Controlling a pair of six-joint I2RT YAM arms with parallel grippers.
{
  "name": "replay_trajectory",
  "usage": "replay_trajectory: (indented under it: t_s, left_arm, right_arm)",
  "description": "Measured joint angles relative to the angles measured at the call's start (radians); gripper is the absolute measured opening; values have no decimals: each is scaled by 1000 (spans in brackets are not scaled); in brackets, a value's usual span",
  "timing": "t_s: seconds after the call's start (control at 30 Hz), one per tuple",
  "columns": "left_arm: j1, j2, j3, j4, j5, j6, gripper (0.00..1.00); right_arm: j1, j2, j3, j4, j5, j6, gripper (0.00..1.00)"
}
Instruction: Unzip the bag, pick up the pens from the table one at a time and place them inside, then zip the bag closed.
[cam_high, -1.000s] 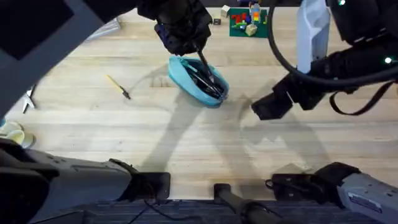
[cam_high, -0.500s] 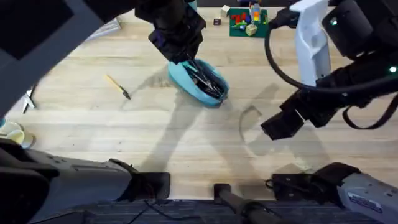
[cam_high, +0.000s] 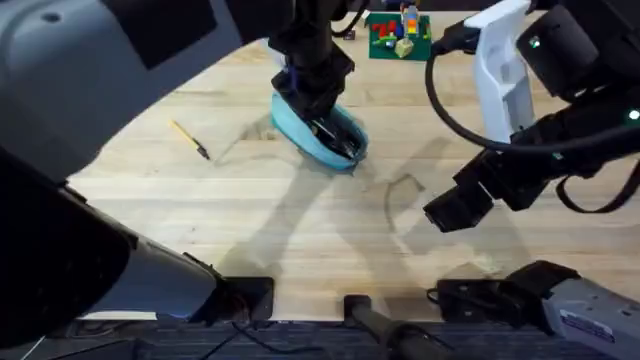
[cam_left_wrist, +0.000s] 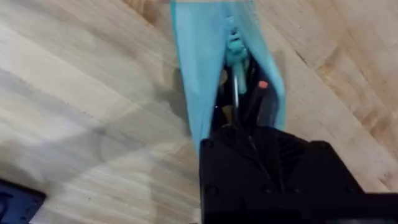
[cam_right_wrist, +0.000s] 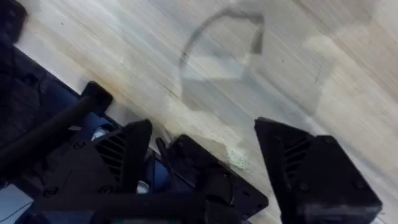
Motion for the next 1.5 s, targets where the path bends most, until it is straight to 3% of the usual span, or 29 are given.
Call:
replay_trajectory:
  t_s: [0.33,0.97,1.03,1.13,1.17,1.23,1.5]
  left_arm:
    - [2,2,-1,11,-1,-78,44]
    - [2,56,-1,11,-1,-84,55]
    - [2,56,-1,11,-1,-85,334]
    - [2,56,-1,11,0,-85,827]
    - [2,56,-1,11,0,-88,944]
    - [2,56,-1,11,0,-91,991]
    - [2,56,-1,11,0,-92,995]
  right_arm:
    - [0,0,0,0,0,0,998]
    - [0,0,0,0,0,0,998]
    - [0,0,0,0,0,0,998]
    - [0,0,0,0,0,0,997]
    - [0,0,0,0,0,0,997]
    - [0,0,0,0,0,0,997]
    - [0,0,0,0,0,0,998]
